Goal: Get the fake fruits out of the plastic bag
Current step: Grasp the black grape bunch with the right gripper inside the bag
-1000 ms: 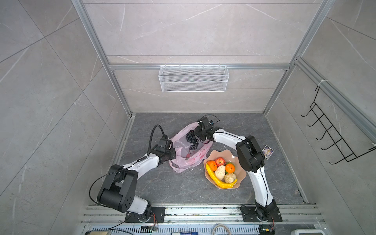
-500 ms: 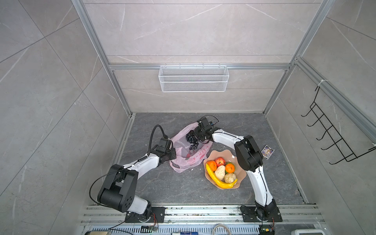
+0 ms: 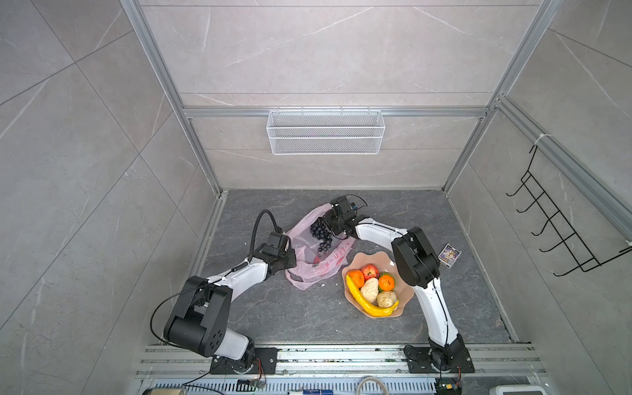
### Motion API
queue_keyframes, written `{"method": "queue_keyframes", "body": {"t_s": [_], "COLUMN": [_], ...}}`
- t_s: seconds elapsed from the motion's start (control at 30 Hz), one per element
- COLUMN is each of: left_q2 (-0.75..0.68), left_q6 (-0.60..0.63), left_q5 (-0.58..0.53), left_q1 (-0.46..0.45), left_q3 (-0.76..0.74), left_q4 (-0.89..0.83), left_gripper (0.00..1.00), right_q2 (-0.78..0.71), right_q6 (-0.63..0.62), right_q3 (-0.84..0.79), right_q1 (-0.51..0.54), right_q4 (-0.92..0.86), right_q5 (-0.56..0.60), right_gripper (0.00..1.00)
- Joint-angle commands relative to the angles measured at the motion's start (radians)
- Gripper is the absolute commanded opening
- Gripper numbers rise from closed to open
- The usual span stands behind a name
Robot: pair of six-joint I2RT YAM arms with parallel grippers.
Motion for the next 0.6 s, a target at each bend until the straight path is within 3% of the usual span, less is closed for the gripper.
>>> {"method": "queue_keyframes", "body": {"t_s": [0.0,0.27,0.57], "left_q2": [-0.004,-0.002,0.001], "left_q6": [0.017,0.017,0.019], "left_q5": [0.009,0.008,0.004], "left_q1": [-0.004,-0.005,-0.005], "left_q3": [0.014,0.015,0.016], "left_q4": [0.017,0.018,0.017], "left_gripper": [0.02,0.02,0.02], "right_q2": [0.005,0.023,-0.017], "right_q6": [0.011,0.009,-0.058], "right_q3": [-0.02,-0.015,-0.015], "right_q1": [0.004,0.005,0.012], "right_q4": [0.049,0.073,0.064], "right_q5": [-0.007,-0.024,-0.01], "right_gripper": [0.12,0.11,0.0]}}
